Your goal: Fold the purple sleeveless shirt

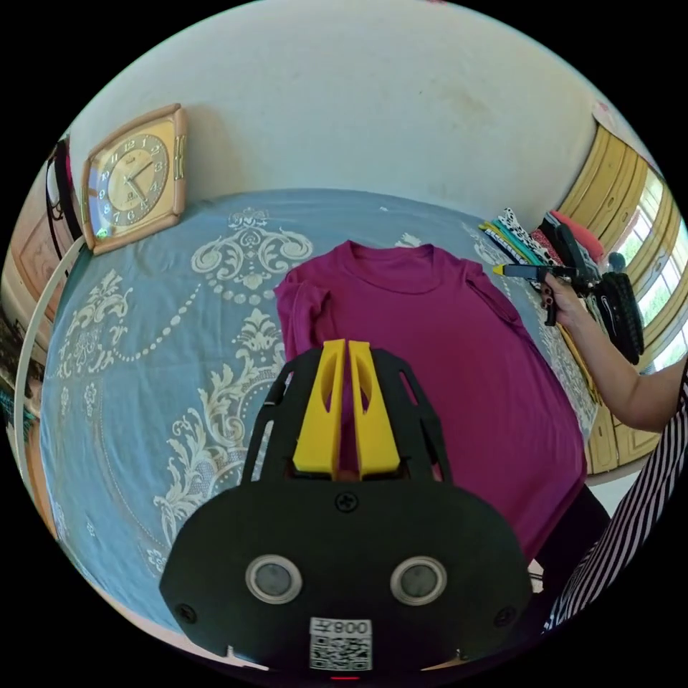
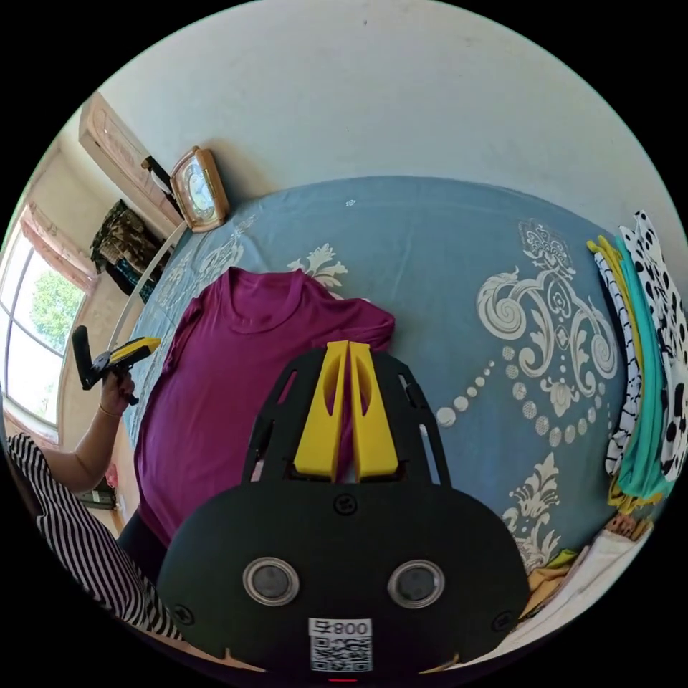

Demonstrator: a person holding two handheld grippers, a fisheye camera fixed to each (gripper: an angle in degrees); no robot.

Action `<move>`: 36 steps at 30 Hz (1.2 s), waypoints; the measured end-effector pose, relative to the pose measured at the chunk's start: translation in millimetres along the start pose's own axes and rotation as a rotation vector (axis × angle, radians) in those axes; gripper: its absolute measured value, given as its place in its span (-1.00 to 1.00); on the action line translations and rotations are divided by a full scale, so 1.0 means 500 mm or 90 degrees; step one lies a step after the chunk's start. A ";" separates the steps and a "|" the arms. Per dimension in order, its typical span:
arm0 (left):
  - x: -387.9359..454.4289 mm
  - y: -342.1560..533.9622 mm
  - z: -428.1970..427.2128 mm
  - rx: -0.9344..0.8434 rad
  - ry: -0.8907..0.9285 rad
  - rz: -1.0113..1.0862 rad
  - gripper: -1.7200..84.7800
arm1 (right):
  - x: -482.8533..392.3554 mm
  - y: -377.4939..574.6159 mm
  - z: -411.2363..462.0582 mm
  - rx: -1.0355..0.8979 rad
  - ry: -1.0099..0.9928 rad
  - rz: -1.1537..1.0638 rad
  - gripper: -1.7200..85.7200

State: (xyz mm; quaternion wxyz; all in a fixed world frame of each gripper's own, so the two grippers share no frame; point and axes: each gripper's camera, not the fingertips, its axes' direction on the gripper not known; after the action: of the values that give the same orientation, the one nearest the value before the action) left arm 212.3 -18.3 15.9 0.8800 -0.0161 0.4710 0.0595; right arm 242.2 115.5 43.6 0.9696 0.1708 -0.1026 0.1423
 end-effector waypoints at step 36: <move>-0.120 -0.111 -0.175 -0.002 0.075 -0.042 -0.85 | -0.076 0.263 -0.336 0.029 0.022 0.037 -0.82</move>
State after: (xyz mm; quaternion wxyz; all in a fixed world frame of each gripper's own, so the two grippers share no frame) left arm 113.6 -86.0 15.6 0.8522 -0.0363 0.5211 0.0304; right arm 190.8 285.4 -81.0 0.9625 0.1871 -0.0876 0.1756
